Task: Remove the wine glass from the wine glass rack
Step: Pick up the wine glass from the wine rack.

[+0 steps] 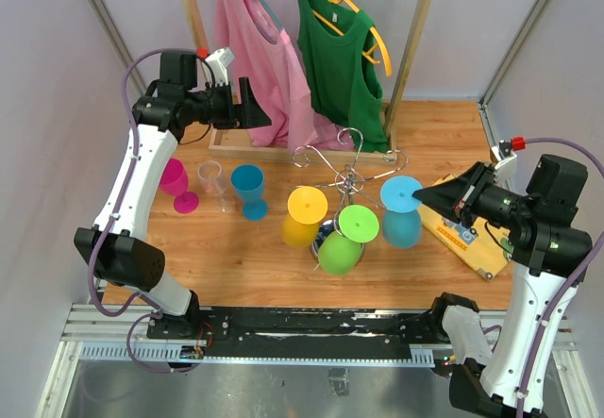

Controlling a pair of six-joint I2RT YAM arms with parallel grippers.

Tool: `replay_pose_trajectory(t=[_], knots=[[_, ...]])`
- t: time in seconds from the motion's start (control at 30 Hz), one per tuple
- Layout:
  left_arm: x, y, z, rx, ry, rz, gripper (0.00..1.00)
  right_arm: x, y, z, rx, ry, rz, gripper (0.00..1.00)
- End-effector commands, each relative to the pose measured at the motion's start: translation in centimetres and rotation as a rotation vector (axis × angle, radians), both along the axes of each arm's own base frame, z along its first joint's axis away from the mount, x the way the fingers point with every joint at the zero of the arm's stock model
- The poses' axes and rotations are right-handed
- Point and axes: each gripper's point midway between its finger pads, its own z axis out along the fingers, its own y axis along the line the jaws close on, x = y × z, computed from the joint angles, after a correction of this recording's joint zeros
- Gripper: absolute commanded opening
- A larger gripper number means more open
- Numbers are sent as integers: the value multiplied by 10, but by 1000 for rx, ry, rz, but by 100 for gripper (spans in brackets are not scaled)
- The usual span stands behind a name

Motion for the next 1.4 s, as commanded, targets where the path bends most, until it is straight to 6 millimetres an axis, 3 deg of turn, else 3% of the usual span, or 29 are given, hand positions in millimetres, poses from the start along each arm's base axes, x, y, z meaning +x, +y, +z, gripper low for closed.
replay_pose_trajectory(t=[0.0,0.53,1.37], knots=[[1,-1,6,-13,-24,-15,87,-7,2,10,-12,-38,20,1],[3,-1,5,-13,-22,-16,87,-12,6,12,16,-52,62,1],[6,-3,6,-16,-25,-18,87,1,10,13,72,-76,99,1]])
